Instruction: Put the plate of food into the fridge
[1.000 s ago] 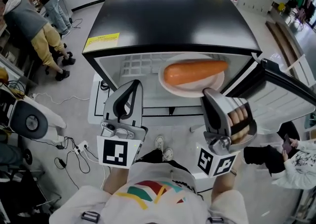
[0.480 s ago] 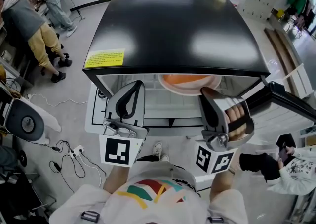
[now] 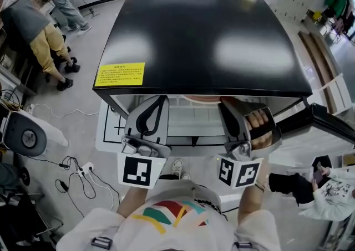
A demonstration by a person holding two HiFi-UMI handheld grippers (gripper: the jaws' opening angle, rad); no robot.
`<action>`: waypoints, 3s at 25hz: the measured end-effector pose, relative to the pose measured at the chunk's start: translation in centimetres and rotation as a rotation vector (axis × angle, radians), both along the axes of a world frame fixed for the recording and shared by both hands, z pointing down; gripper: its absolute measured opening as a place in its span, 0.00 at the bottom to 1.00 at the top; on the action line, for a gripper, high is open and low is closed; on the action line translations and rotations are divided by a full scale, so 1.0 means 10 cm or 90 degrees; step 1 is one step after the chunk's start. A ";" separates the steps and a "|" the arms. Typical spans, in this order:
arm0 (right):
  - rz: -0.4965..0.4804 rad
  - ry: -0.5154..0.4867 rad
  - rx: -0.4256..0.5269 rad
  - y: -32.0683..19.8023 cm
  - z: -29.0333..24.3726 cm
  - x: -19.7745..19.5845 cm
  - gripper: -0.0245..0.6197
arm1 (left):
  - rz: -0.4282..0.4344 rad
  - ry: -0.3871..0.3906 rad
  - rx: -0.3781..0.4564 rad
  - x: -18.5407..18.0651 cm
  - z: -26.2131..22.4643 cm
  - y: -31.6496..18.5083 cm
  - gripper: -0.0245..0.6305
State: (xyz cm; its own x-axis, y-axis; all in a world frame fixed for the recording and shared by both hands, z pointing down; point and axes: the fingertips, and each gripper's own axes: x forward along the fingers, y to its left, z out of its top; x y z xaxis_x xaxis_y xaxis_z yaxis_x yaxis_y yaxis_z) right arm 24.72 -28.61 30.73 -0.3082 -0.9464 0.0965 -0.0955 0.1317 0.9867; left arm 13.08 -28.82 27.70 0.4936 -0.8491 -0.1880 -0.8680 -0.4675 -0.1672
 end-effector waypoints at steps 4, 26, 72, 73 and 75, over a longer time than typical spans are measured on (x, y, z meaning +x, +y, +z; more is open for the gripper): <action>-0.002 0.004 -0.020 -0.07 0.08 -0.02 0.10 | -0.001 -0.003 -0.006 -0.01 0.04 -0.04 0.05; 0.001 0.024 -0.054 -0.25 0.16 -0.12 0.10 | 0.000 0.003 -0.030 -0.04 0.16 -0.07 0.05; -0.108 -0.384 -0.116 0.21 -0.40 -0.05 0.35 | 0.018 0.006 -0.018 0.06 0.06 0.04 0.05; -0.114 -0.416 -0.122 0.23 -0.43 -0.03 0.35 | 0.021 0.005 -0.017 0.08 0.05 0.05 0.05; -0.123 -0.498 -0.139 0.28 -0.47 0.02 0.35 | 0.028 0.002 -0.016 0.13 0.04 0.08 0.05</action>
State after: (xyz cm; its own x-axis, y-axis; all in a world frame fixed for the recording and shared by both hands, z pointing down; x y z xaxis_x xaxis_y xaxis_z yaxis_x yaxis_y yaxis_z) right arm 24.96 -25.85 26.01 -0.5179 -0.8546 -0.0380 -0.6989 0.3971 0.5949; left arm 14.38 -28.07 28.12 0.5294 -0.8313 -0.1691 -0.8474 -0.5086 -0.1526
